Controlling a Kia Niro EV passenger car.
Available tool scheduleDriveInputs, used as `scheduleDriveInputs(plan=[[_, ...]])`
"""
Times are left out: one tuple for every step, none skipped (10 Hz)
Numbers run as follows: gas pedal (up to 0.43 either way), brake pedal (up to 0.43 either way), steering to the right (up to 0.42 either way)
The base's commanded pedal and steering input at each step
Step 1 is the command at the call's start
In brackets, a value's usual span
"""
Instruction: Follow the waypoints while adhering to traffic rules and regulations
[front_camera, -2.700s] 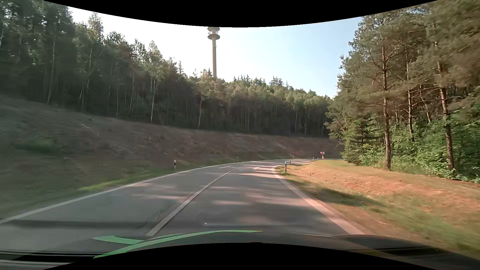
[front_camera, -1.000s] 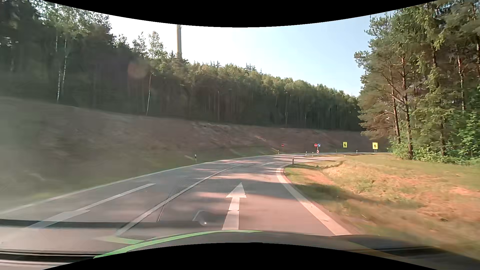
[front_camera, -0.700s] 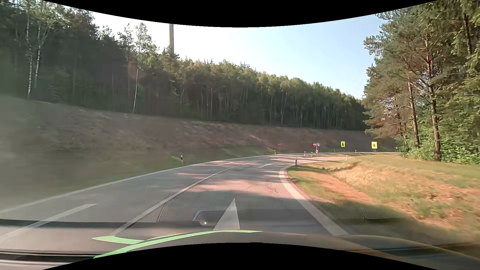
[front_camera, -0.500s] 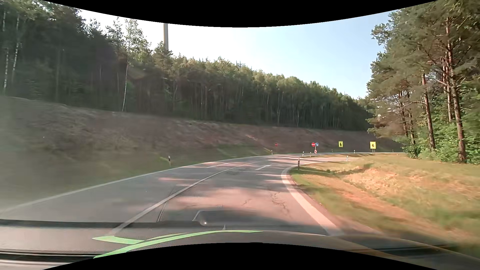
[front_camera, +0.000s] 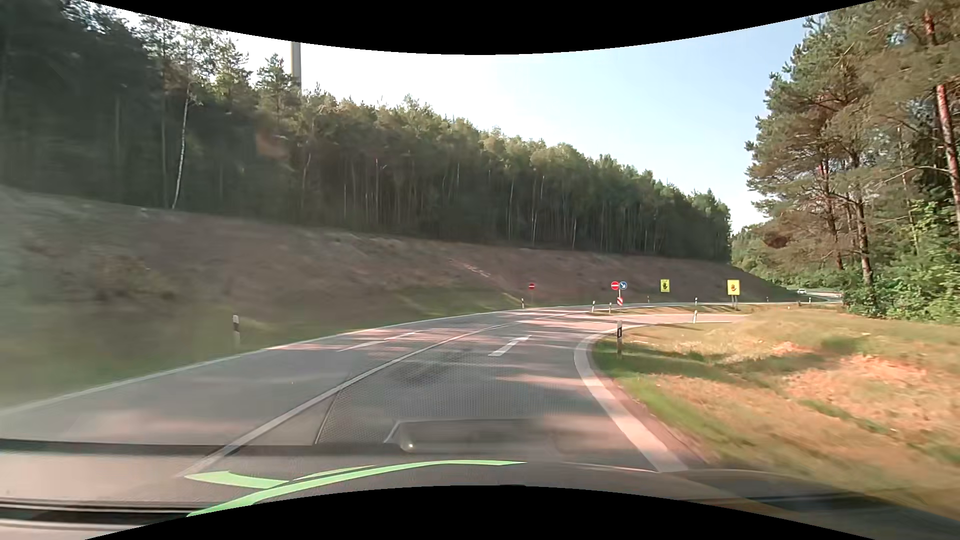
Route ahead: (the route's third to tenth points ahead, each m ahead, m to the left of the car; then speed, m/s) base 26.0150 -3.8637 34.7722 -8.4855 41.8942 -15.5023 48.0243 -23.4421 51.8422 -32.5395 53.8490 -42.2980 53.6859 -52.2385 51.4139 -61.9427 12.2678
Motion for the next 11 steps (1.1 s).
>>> scheduleDriveInputs(plan=[[0.028, 0.000, 0.057], [0.028, 0.000, 0.061], [0.028, 0.000, 0.067], [0.028, 0.000, 0.071], [0.028, 0.000, 0.075], [0.028, 0.000, 0.078], [0.028, 0.000, 0.080], [0.028, 0.000, 0.084], [0.028, 0.000, 0.086], [0.028, 0.000, 0.088], [0.028, 0.000, 0.091]])
